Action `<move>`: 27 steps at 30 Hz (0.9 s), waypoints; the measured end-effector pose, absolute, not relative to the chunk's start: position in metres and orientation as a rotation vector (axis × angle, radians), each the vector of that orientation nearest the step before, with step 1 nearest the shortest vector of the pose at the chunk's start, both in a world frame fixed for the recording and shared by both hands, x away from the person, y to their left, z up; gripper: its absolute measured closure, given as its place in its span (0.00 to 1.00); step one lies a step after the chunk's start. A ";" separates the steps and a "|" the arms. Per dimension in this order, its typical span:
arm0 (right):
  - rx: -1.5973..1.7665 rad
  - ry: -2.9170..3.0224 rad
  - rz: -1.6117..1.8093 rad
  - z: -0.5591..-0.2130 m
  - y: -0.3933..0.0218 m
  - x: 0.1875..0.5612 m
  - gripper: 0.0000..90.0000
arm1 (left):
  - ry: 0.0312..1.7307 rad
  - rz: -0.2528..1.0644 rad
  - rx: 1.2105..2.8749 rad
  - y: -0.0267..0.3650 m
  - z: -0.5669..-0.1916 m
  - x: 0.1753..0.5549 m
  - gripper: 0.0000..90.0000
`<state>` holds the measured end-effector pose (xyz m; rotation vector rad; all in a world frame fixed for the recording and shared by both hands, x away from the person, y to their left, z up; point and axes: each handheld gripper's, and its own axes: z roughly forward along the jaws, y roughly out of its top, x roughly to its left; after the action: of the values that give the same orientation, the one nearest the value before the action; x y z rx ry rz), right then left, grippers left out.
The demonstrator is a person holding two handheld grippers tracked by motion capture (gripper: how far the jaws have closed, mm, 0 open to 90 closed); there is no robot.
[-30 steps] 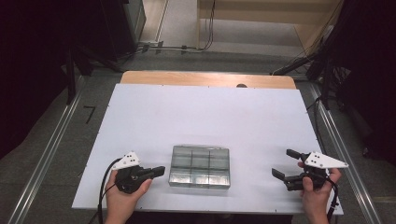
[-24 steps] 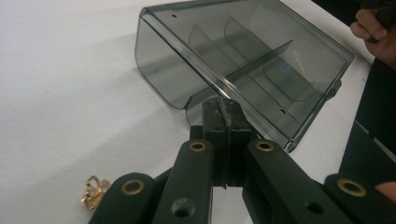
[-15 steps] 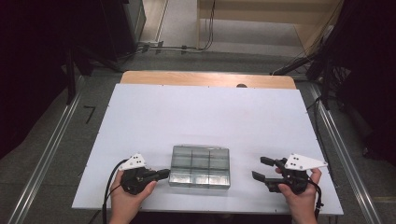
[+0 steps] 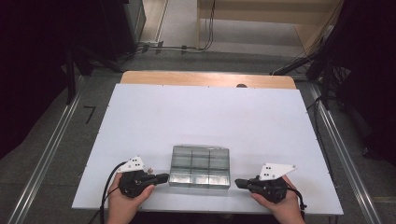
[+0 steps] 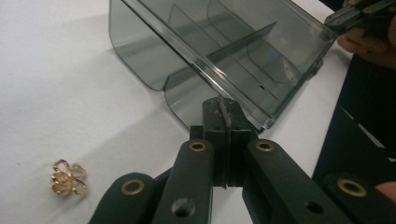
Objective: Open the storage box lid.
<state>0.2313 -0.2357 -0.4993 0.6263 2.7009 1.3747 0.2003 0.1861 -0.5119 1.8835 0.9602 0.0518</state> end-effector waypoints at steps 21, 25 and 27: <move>0.524 2.726 1.323 -0.506 -0.226 0.229 0.98 | 0.913 0.029 1.903 0.188 -0.518 0.199 1.00; 0.517 2.721 1.368 -0.503 -0.228 0.230 0.98 | 0.901 0.029 1.903 0.187 -0.518 0.198 1.00; 0.507 2.719 1.372 -0.503 -0.229 0.231 0.98 | 0.892 0.028 1.904 0.187 -0.519 0.198 1.00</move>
<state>0.2308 -0.2285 -0.5031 0.5069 2.7185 1.3724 0.1979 0.1873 -0.5185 1.9039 0.8924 0.0276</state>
